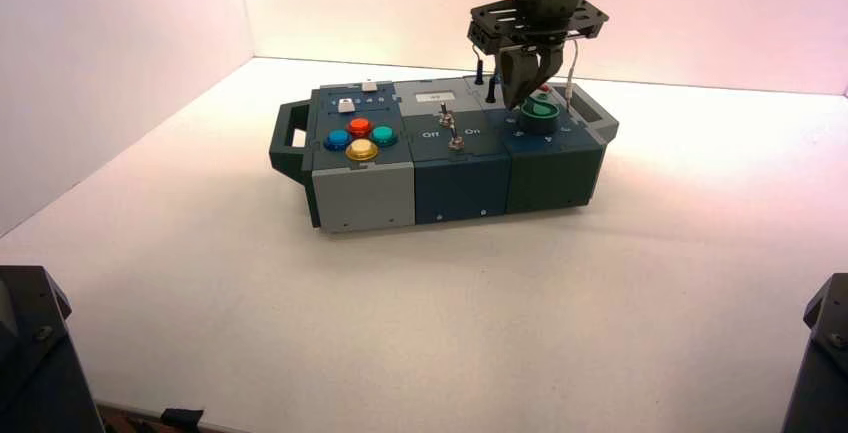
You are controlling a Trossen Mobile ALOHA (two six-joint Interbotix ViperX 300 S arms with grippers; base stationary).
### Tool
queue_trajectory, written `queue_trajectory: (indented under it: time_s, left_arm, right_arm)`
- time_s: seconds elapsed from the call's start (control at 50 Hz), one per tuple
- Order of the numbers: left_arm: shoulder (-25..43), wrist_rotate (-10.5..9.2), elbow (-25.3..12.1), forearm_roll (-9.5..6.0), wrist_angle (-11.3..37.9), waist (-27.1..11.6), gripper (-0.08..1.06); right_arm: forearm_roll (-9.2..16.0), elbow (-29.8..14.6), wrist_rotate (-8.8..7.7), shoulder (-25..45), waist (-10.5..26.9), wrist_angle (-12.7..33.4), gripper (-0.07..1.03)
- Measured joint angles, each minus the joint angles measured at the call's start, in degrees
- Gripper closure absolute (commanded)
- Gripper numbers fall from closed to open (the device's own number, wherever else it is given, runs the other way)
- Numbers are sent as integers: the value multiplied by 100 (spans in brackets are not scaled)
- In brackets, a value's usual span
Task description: Turn the knob to position 1.
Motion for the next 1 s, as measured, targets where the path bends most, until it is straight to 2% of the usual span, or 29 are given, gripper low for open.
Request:
queue_trajectory:
  time_s: [0.5,1.0]
  left_arm:
    - [9,0,0,9,9,0,100]
    - [0,0,0,0,9,0,100]
  right_arm:
    - [0,-211,0,-44,35,114,99]
    - [158,-246,79,-800,44,272,99]
